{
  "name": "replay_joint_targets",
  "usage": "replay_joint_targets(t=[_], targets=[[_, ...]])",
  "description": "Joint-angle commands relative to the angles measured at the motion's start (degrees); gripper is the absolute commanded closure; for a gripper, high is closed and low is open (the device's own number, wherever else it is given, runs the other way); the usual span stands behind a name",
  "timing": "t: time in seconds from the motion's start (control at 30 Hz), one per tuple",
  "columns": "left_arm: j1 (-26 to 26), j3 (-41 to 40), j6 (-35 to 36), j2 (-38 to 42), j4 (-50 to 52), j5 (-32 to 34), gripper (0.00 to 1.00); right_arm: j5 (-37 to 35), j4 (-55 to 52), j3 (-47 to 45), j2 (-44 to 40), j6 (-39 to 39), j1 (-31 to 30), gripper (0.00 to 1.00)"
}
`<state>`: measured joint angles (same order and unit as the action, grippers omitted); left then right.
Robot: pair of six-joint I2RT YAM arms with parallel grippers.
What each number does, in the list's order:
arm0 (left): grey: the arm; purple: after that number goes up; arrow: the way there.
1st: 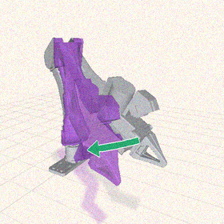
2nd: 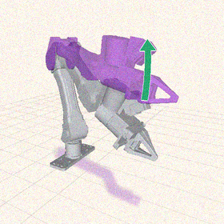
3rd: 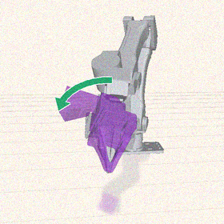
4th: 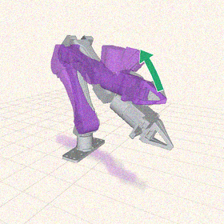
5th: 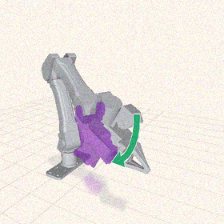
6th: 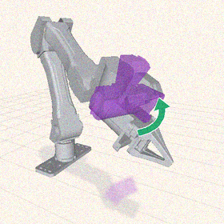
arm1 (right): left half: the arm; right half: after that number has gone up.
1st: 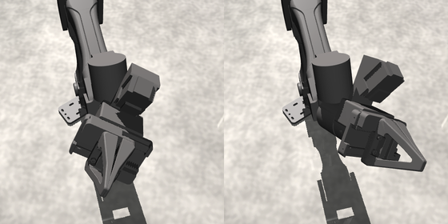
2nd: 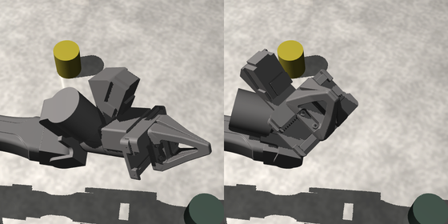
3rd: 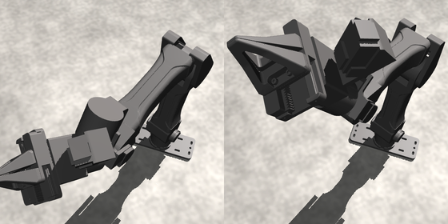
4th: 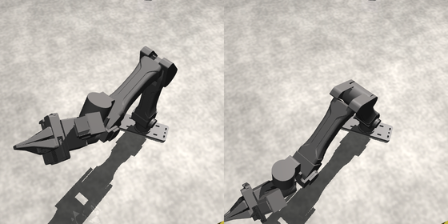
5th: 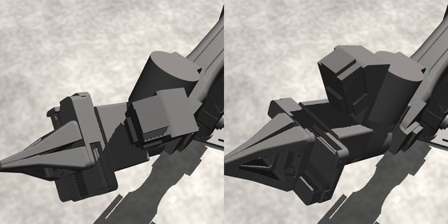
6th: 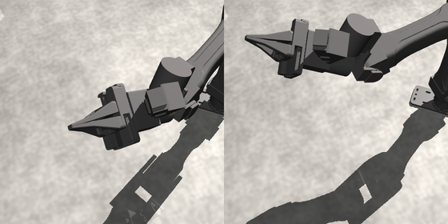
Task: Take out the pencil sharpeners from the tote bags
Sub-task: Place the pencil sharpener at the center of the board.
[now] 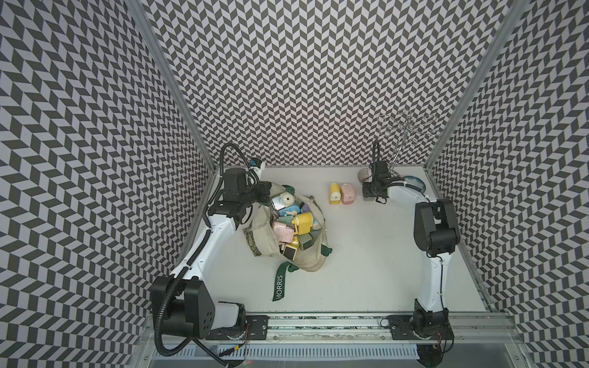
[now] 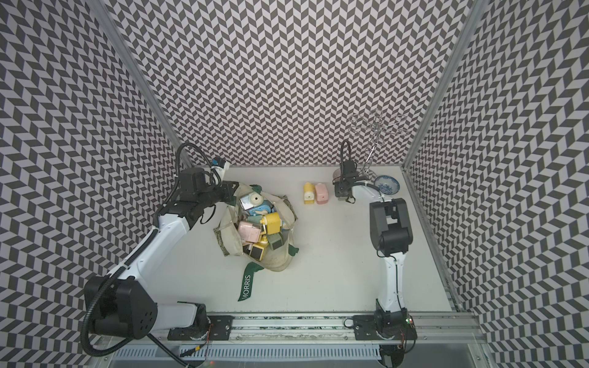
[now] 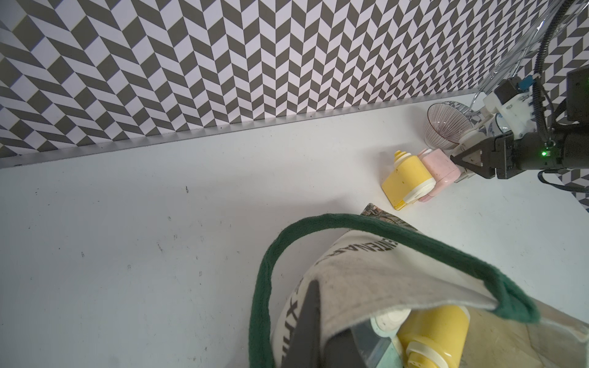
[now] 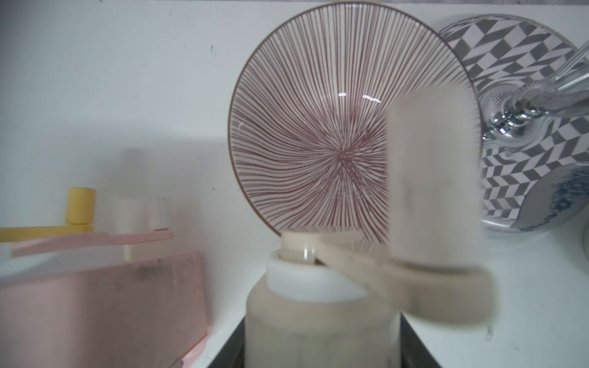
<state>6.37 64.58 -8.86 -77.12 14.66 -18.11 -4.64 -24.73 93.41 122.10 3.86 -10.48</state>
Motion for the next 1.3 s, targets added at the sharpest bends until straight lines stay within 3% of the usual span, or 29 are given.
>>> replay_joint_targets(t=[0.0,0.53,0.93,1.27], targets=[[-0.13,4.23,0.14,2.15,-8.78,-0.13,1.0,4.19,3.51,2.29,1.58,-0.36,-0.16,0.68],[-0.06,4.3,0.19,1.99,-8.52,-0.08,1.0,4.05,1.01,6.0,3.94,0.08,-4.05,0.67],[-0.13,4.3,0.16,2.11,-8.5,-0.02,1.0,2.98,-2.06,7.05,2.93,0.85,-4.27,0.49],[0.04,4.33,0.32,1.98,-8.35,0.18,1.0,3.06,-3.57,6.32,1.06,1.59,-4.35,0.4]])
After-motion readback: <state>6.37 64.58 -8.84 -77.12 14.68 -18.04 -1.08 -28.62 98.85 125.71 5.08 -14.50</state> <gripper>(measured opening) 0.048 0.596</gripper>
